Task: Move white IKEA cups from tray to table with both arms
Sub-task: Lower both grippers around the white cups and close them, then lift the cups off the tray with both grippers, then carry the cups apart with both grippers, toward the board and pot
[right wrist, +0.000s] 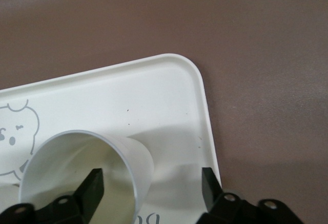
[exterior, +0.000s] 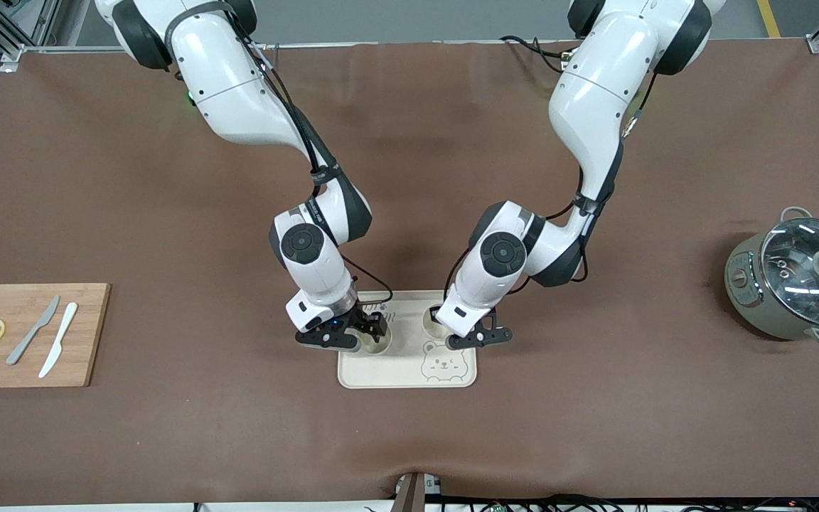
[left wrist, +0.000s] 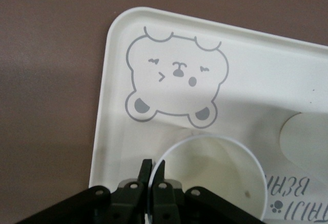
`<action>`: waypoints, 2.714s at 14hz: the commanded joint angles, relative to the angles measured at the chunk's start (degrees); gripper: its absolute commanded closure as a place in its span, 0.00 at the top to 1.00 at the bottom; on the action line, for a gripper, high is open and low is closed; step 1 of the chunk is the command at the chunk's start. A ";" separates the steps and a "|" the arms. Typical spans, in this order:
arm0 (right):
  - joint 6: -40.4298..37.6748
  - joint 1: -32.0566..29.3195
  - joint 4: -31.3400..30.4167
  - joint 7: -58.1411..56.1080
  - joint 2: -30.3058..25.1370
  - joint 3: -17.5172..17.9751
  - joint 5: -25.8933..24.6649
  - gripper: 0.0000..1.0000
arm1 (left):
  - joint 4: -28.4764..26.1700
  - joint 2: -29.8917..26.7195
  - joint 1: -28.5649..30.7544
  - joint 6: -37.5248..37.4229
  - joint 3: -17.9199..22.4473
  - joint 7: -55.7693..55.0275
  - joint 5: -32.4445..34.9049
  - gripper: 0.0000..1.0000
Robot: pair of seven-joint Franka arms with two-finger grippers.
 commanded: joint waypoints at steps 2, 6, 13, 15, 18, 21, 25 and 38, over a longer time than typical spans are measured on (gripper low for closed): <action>0.17 0.54 1.02 0.83 0.61 -0.57 -0.77 0.36 | 0.55 -2.02 -0.39 -3.63 1.46 -1.54 2.71 0.00; 0.09 0.45 1.02 0.57 0.61 -0.49 -0.68 0.00 | 0.37 -8.26 0.75 -19.00 1.82 -1.28 10.27 0.00; -0.87 0.54 1.81 0.57 -0.18 -0.49 -0.25 0.00 | -24.88 -28.63 9.52 -13.36 1.04 14.60 10.11 0.00; -3.06 0.63 2.51 0.57 -2.02 0.21 -0.07 0.00 | -35.35 -35.14 14.27 -6.41 -0.63 20.41 9.84 0.00; -11.32 0.28 2.34 0.13 -8.51 0.22 -0.16 0.00 | -43.12 -40.25 21.30 -3.57 -4.05 28.31 7.14 0.00; -23.25 -0.34 1.99 -0.48 -16.33 0.13 -0.24 0.00 | -47.95 -42.99 26.15 -3.57 -5.30 39.56 0.54 0.00; -38.73 -7.61 0.59 -16.87 -25.48 0.04 -0.24 0.00 | -53.05 -43.69 27.91 0.28 -5.47 44.16 -1.85 0.00; -30.10 -31.19 -14.68 -59.72 -29.27 0.04 1.95 0.00 | -65.64 -45.10 31.42 12.69 -5.56 56.89 -13.78 0.00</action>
